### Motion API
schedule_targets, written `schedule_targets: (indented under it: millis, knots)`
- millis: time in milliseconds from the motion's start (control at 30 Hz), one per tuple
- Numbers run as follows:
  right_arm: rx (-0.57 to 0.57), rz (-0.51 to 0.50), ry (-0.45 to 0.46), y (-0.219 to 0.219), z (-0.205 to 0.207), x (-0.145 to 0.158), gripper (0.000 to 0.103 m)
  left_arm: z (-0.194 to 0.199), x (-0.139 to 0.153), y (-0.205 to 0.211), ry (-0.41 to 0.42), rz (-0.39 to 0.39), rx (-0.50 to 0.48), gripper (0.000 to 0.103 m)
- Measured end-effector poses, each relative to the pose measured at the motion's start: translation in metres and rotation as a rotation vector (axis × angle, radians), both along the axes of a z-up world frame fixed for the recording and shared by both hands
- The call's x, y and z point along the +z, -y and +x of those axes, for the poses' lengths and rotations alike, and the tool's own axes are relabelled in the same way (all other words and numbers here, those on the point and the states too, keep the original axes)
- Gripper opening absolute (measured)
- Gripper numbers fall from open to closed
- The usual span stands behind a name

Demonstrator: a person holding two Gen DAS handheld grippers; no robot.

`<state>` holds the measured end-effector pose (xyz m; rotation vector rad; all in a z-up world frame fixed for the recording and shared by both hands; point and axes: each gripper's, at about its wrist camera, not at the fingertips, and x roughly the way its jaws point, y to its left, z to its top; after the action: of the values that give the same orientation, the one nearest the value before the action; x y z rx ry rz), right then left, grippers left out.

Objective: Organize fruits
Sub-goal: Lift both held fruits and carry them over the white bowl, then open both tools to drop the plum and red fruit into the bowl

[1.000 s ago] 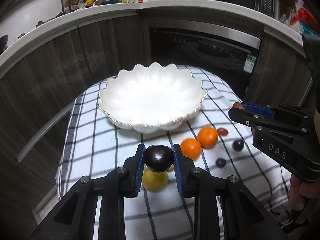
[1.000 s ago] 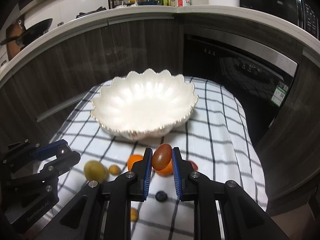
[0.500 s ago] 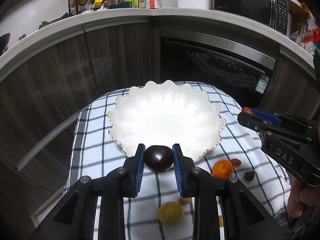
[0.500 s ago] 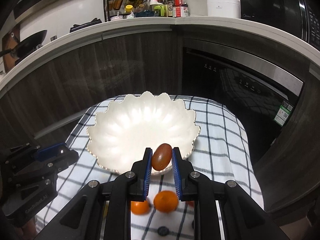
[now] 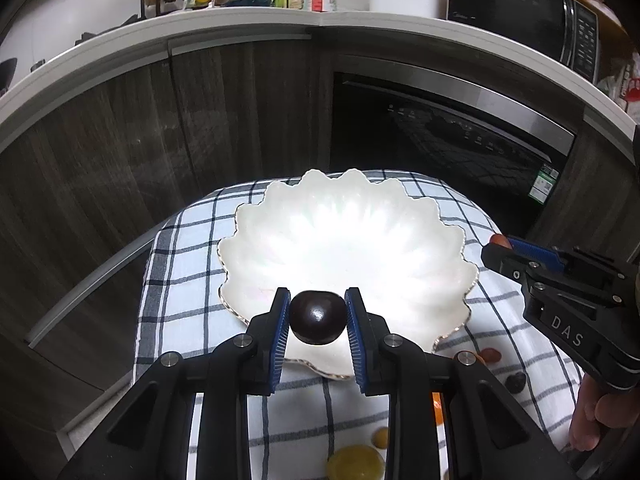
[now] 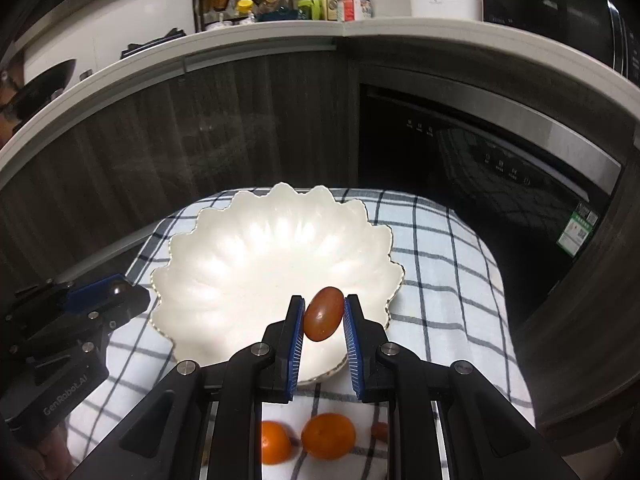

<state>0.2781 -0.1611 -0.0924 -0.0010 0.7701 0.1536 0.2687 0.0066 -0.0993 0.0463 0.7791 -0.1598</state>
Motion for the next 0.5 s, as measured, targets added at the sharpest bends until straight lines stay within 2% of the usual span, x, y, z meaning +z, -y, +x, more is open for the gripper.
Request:
schedule_targets:
  millis: [500]
  knots:
    - [-0.019, 0.017, -0.116, 0.0, 0.039, -0.031, 0.021, 0.035, -0.024, -0.004, -0.079, -0.018, 0.047, 0.028]
